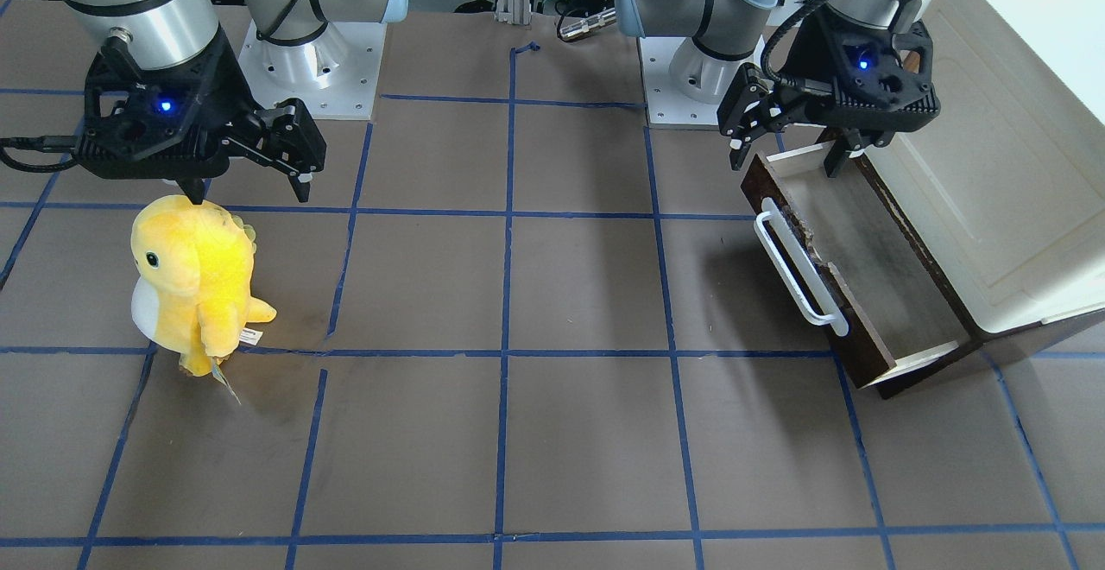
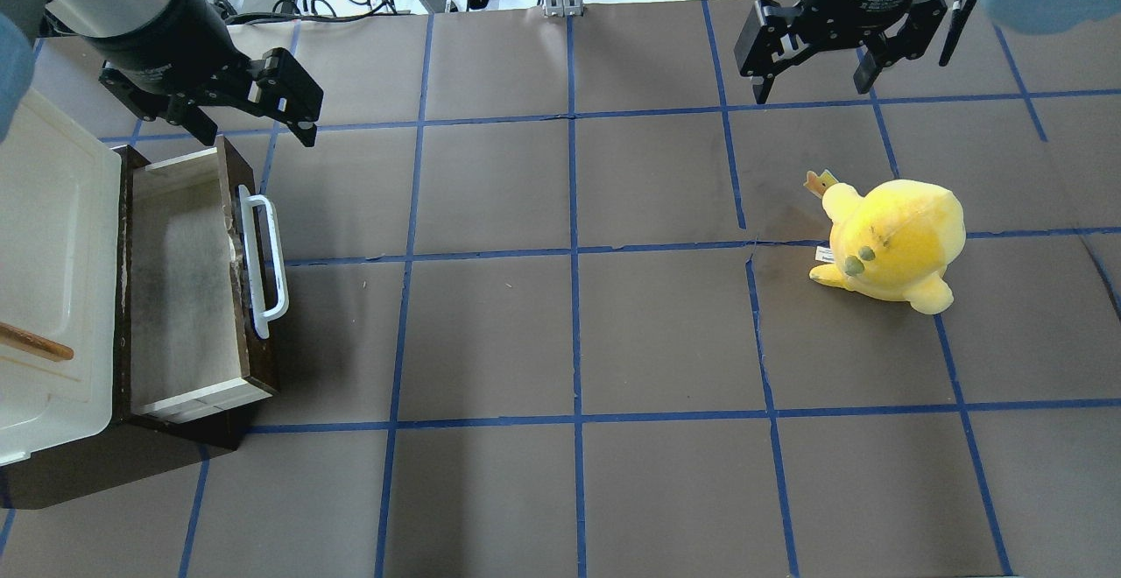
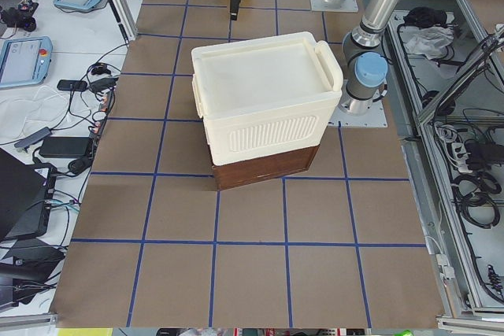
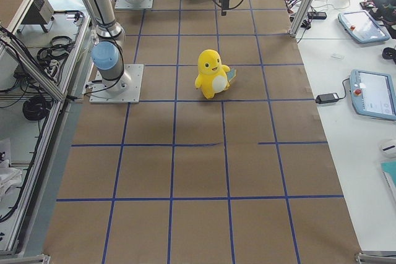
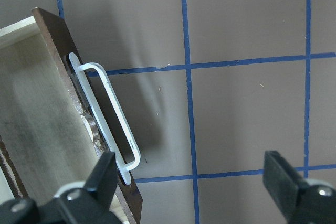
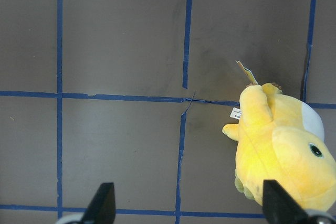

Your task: Pull drawer sideways

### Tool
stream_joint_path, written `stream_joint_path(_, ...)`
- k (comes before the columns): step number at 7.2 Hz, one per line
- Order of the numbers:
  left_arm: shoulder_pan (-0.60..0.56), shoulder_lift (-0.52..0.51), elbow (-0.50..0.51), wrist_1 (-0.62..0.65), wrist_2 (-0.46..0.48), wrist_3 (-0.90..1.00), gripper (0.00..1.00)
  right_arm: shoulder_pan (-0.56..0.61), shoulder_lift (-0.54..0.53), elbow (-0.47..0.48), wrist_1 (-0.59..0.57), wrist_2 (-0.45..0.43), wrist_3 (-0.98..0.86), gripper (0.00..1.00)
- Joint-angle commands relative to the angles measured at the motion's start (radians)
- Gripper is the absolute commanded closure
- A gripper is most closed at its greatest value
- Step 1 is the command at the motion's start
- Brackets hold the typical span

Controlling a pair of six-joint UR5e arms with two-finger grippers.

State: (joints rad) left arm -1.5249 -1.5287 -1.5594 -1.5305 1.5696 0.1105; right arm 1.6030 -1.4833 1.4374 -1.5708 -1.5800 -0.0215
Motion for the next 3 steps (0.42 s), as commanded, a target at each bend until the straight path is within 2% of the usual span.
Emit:
stream_joint_path(1, 0.000, -0.002, -0.001, 0.001, 0.000, -0.002, 0.00, 0.000, 0.000, 0.000, 0.000, 0.000, -0.001, 0.00)
stream_joint_path(3, 0.000, -0.004, -0.001, 0.001, 0.000, -0.002, 0.00, 0.000, 0.000, 0.000, 0.000, 0.000, 0.000, 0.00)
